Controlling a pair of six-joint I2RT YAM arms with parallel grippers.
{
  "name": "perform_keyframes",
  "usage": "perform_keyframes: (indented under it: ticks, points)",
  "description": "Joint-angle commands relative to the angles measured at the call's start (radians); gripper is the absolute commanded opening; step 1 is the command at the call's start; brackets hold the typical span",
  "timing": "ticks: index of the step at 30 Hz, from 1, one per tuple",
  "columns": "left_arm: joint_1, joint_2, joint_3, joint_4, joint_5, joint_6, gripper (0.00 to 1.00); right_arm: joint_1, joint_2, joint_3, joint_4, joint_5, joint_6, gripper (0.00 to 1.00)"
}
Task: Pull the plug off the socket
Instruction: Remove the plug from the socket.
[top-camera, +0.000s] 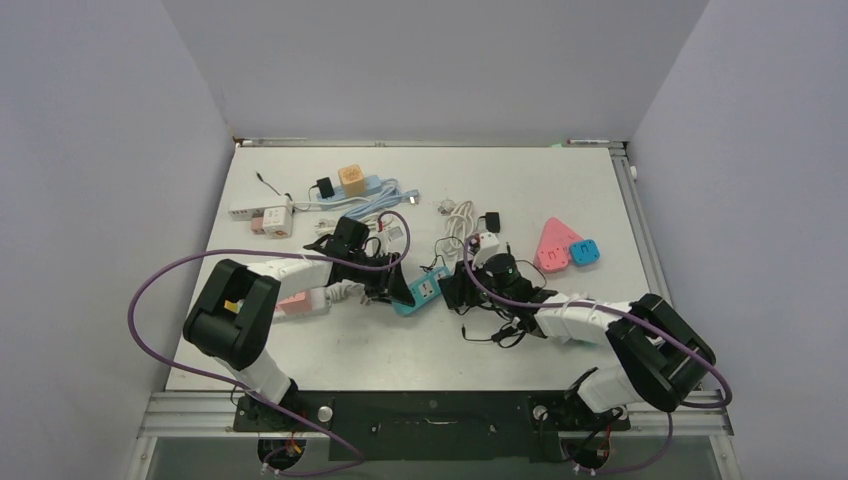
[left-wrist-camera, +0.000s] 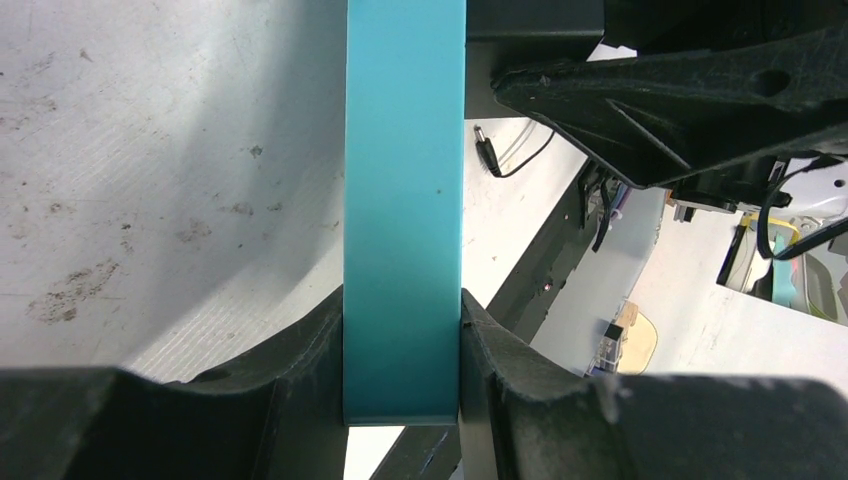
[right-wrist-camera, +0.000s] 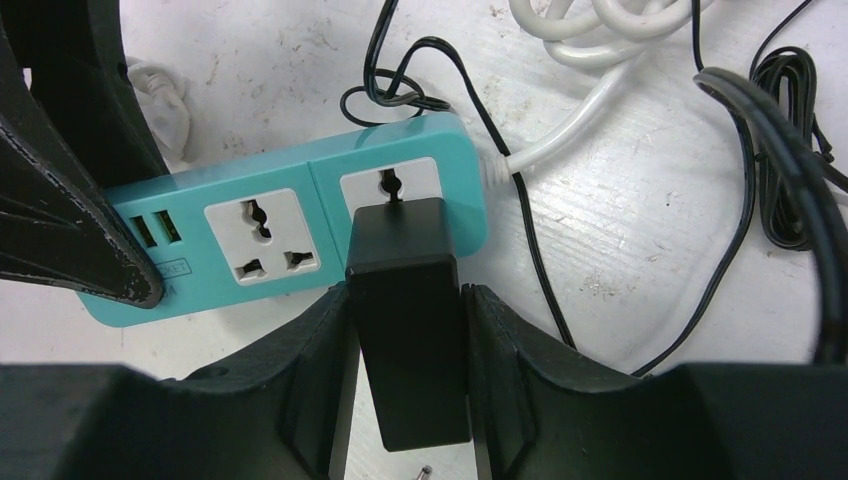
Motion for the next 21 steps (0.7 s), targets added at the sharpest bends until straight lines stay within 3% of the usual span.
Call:
perform_keyframes:
  ticks: [1,12,21]
  points:
    - [0.0,-0.011,0.032,-0.019,0.025,-0.014,0.0,0.087,-0.002,0.019,-0.068,0.182,0.03,0.05]
    - [0.018,-0.004,0.032,-0.032,0.008,-0.02,0.0,0.273,0.034,0.131,-0.234,0.516,0.032,0.05]
    - [0.026,-0.005,0.03,-0.033,0.005,-0.023,0.0,0.352,0.1,0.212,-0.338,0.652,0.071,0.05]
